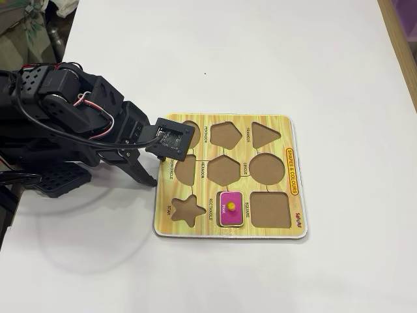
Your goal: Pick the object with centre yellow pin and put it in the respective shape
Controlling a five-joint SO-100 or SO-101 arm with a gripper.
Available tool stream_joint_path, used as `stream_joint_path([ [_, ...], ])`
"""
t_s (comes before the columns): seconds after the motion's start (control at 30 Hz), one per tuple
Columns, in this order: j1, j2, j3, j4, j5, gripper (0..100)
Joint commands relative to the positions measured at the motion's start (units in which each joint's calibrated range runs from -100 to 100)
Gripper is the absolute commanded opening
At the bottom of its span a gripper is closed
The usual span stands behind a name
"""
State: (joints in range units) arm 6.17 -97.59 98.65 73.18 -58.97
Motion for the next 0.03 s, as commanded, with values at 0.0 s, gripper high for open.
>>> stream_joint_path([
  [0.0, -0.31, 0.52, 0.09, 0.98, 0.18, 18],
])
